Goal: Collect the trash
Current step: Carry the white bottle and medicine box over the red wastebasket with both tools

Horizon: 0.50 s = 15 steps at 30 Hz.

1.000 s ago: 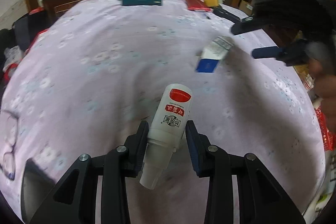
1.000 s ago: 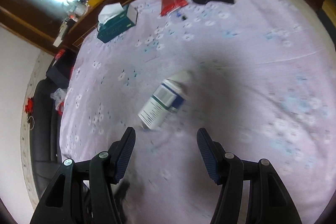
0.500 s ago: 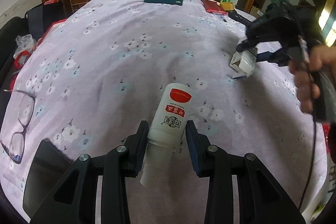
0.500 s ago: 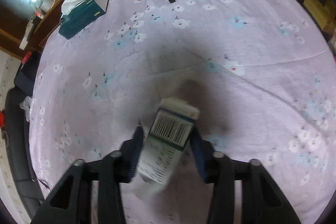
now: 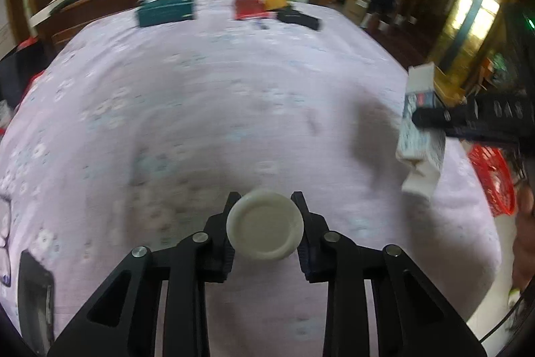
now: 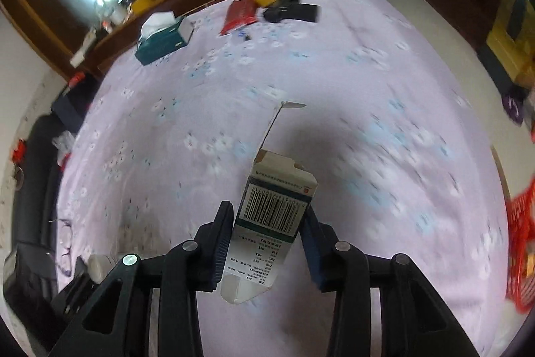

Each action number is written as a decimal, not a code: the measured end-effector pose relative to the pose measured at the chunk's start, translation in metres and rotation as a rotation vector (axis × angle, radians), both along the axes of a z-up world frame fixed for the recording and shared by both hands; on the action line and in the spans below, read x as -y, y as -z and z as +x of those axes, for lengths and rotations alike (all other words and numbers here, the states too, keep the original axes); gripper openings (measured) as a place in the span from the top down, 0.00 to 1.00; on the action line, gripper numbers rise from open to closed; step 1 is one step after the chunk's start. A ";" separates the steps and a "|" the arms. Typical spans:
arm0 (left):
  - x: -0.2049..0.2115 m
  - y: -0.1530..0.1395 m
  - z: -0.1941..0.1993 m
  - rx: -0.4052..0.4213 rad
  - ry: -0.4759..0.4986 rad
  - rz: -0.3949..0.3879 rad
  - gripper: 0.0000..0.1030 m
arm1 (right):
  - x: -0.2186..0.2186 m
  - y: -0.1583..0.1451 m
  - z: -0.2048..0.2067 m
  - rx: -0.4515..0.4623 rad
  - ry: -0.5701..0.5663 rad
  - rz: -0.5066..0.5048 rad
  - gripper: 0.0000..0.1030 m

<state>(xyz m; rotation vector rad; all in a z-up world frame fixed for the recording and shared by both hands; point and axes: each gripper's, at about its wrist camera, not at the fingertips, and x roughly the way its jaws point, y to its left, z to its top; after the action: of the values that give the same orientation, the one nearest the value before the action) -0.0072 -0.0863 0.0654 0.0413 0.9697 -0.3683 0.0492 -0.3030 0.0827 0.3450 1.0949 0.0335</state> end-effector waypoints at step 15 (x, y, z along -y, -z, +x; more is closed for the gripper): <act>0.180 -0.035 -0.053 0.084 0.305 0.015 0.72 | 0.161 -0.020 -0.142 0.041 0.267 0.023 0.59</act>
<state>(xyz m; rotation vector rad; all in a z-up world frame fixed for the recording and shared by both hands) -0.0600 -0.2660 0.1004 0.2188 0.8842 -0.6346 -0.0924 -0.4642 0.1025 0.5066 1.0015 -0.1832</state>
